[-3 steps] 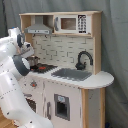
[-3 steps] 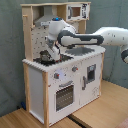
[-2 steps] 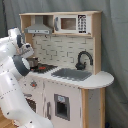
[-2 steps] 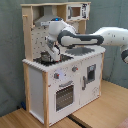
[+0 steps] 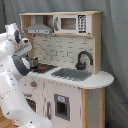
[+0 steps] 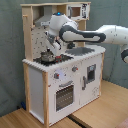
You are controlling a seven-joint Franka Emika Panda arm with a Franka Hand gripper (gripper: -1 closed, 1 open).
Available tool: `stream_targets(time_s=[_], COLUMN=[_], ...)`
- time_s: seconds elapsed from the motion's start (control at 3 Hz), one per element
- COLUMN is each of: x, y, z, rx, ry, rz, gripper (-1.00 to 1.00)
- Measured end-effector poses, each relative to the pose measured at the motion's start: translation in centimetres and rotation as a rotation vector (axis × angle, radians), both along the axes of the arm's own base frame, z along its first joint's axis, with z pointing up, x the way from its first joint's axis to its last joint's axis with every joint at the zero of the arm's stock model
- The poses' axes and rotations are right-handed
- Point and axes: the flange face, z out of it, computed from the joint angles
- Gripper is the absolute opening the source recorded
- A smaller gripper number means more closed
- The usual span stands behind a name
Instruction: Play with the kitchen
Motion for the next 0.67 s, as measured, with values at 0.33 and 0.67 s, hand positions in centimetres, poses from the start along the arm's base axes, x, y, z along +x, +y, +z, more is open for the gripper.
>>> stream_targets(time_s=[0.33, 0.67], x=[-2.3, -5.3], y=[1.5, 4.2], z=[2.4, 2.3], rx=[-0.041, -0.111], ry=[-0.055, -0.11], rz=[0.053, 0.118], gripper=[1.0, 1.0])
